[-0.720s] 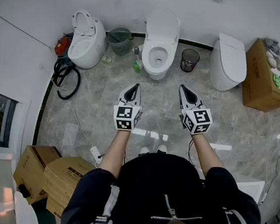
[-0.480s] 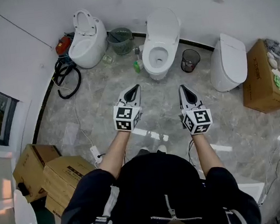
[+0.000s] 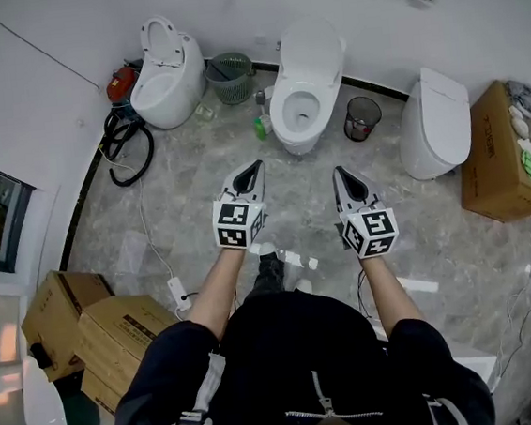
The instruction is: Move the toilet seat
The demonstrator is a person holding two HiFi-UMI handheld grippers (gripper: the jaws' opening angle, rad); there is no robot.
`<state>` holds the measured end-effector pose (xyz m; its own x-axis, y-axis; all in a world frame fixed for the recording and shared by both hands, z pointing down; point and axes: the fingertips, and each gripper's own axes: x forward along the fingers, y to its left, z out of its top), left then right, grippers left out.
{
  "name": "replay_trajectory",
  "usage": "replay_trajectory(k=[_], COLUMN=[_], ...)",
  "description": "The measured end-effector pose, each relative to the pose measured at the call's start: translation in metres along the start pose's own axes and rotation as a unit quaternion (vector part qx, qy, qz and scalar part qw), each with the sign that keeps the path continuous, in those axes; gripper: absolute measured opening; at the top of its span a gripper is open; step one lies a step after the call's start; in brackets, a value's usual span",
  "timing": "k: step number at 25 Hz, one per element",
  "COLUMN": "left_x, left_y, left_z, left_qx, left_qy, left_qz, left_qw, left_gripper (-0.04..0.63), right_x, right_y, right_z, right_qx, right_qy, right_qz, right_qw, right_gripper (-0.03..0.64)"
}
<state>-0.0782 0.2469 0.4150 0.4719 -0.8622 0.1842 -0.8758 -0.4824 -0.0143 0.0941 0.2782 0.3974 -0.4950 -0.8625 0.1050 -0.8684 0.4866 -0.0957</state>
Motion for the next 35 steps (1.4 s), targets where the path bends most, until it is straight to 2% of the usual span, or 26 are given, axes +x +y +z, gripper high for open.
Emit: replay_trajectory(k=[10,24,35], left_x=[0.071,0.202,0.279], left_y=[0.051,0.159,0.189], left_z=[0.005,0.022,0.018], left_qx=[-0.001,0.01,0.002], left_qy=[-0.004,-0.001,0.016], left_qz=[-0.014,-0.072,-0.1], left_qw=[0.9999,0.9973,0.9949], left_gripper=[0.006,0.006,0.006], right_x=[0.076,0.234,0.29], right_y=[-0.024,-0.068,-0.11], right_z=[0.0,0.029,0.018], right_qx=[0.002,0.004,0.022], right_qy=[0.006,-0.002,0.016], right_qz=[-0.015,-0.066,-0.097], right_qw=[1.0,0.998,0.995], right_gripper=[0.003,0.003,0.003])
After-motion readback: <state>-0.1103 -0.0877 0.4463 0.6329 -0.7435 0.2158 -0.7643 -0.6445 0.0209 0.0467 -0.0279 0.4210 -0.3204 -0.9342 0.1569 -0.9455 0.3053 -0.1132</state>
